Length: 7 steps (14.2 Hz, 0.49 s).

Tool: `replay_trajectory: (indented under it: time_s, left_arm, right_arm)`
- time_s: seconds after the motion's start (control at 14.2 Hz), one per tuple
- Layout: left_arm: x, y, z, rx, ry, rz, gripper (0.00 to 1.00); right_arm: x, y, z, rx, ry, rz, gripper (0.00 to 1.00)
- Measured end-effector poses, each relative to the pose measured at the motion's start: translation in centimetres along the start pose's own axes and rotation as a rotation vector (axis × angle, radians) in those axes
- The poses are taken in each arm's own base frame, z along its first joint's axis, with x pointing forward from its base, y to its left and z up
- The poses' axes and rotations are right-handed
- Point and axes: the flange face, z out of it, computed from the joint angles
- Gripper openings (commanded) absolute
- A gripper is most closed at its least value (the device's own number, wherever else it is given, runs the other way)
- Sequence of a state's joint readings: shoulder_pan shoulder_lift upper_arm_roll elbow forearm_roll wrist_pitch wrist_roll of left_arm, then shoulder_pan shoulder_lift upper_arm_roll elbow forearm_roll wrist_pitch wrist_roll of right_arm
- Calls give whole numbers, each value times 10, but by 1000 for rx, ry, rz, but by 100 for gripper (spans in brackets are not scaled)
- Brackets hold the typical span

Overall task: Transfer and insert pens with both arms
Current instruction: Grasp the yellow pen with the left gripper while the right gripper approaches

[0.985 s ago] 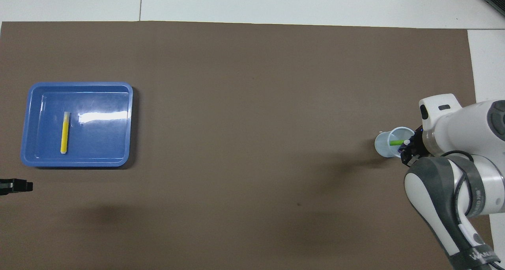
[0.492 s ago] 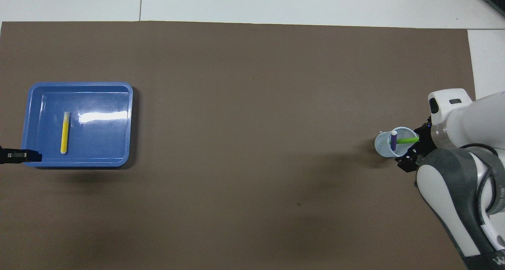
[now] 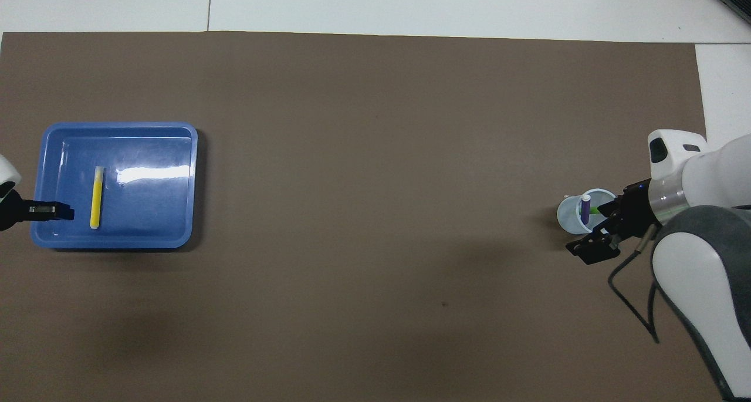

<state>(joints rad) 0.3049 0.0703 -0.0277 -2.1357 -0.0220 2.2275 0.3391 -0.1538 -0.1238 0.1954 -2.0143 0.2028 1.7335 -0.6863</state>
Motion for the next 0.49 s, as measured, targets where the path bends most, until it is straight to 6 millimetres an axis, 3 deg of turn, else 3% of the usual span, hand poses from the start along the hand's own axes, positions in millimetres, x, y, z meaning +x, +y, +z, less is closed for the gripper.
replay_trajectory:
  time_s: [0.21,0.49]
  left_arm:
    - [11,3,28,1,7,11,47]
    - [22,8,53,1,15,23,49]
  right_arm:
    - [12,-19,4,44,10,118,100]
    - [19,-30,5,110,35,322,100]
